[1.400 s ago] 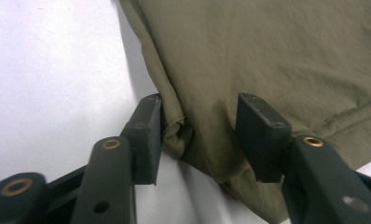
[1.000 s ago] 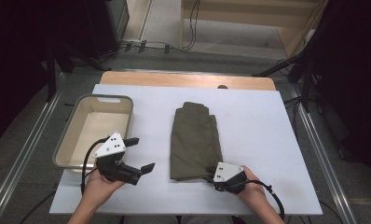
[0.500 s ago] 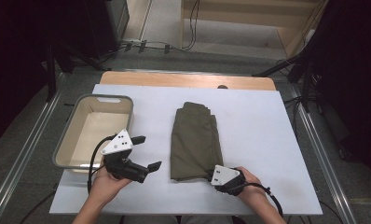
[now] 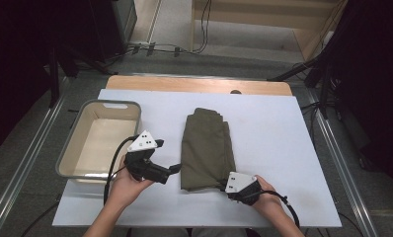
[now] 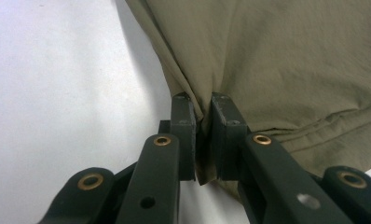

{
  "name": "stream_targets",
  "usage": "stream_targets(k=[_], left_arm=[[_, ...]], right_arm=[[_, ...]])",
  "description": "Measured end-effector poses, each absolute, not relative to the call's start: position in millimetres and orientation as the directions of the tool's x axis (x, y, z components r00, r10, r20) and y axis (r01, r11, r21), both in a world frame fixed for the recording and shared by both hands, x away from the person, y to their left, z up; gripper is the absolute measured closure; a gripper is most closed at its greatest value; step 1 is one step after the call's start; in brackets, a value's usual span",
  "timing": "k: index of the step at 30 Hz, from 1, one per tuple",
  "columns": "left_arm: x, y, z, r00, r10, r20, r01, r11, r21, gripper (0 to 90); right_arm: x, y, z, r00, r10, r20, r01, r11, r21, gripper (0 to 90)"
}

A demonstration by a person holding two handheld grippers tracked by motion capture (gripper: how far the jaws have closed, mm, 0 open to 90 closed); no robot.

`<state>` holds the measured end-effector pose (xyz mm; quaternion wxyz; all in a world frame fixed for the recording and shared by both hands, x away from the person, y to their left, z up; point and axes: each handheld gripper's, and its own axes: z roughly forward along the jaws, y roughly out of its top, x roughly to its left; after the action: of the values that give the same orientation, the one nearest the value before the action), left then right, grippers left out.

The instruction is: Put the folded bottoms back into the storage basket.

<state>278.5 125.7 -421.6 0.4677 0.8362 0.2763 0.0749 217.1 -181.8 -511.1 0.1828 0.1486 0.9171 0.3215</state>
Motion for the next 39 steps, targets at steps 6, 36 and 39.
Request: stream_targets(k=[6, 36, 39], left_arm=[[288, 116, -418, 0.833, 0.541, -0.120, 0.393, -0.424, 0.816, 0.1], [329, 84, -424, 0.816, 0.553, -0.168, 0.458, -0.441, 0.772, 0.1], [333, 83, -425, 0.811, 0.560, -0.170, 0.465, -0.441, 0.768, 0.1]], right_arm=[[219, -183, -511, -0.892, 0.389, -0.230, 0.156, 0.743, 0.651, 78.6], [220, -184, -511, -0.894, 0.403, -0.199, 0.182, 0.730, 0.659, 78.1], [220, -184, -511, -0.894, 0.400, -0.202, 0.179, 0.731, 0.658, 78.1]])
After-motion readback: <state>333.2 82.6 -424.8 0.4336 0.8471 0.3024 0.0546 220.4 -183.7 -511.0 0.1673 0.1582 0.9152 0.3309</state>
